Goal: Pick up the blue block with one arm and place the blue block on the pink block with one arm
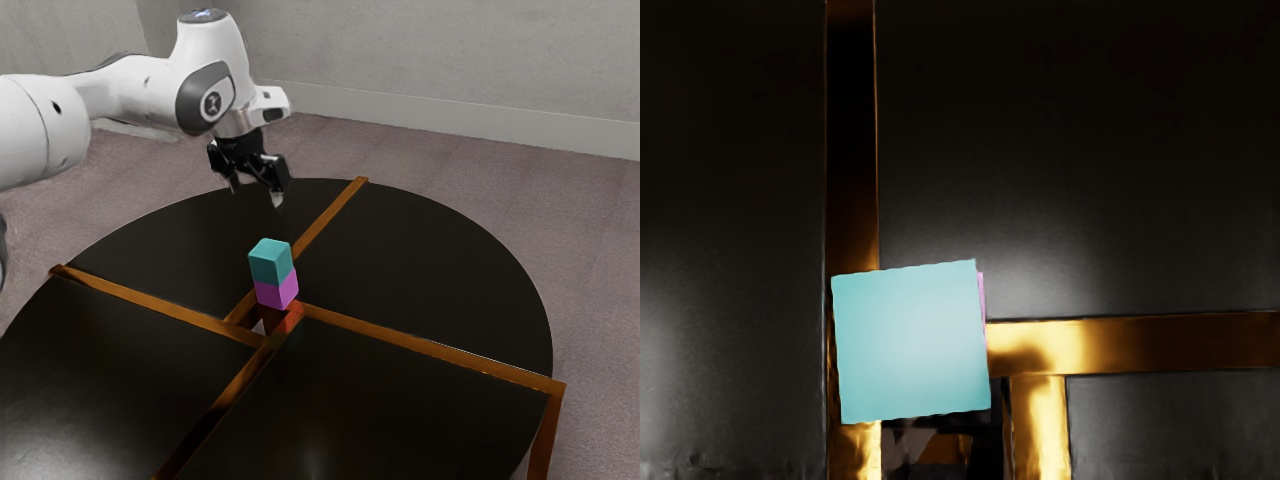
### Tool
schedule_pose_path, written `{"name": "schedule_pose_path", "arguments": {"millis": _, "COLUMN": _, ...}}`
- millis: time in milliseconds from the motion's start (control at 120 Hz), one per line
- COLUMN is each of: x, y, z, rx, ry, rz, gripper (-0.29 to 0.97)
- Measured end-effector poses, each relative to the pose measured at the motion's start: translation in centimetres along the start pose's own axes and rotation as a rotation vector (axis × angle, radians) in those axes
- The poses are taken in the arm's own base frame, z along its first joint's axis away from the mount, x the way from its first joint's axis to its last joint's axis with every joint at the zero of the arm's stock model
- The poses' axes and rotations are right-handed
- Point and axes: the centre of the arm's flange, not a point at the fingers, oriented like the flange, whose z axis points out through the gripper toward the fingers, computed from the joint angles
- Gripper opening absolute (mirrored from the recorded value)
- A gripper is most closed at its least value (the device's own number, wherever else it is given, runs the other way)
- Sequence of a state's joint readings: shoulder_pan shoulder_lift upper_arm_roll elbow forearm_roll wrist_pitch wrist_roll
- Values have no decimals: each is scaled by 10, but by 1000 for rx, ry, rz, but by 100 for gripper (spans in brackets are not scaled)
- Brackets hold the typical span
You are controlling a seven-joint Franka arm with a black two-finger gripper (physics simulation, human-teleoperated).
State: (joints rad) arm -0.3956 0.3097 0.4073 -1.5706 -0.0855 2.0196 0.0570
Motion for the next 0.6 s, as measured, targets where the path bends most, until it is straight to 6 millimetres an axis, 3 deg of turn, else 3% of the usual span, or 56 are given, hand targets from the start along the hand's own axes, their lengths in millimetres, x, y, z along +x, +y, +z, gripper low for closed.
{"name": "schedule_pose_path", "arguments": {"millis": 108, "x": -29, "y": 10, "z": -83, "rx": 2, "ry": 26, "rz": 64, "gripper": 67}}
{"name": "schedule_pose_path", "arguments": {"millis": 217, "x": -48, "y": 4, "z": -132, "rx": 16, "ry": 15, "rz": 84, "gripper": 67}}
{"name": "schedule_pose_path", "arguments": {"millis": 367, "x": -63, "y": -3, "z": -153, "rx": 36, "ry": -42, "rz": 93, "gripper": 68}}
{"name": "schedule_pose_path", "arguments": {"millis": 600, "x": -74, "y": -1, "z": -151, "rx": 57, "ry": -115, "rz": 109, "gripper": 68}}
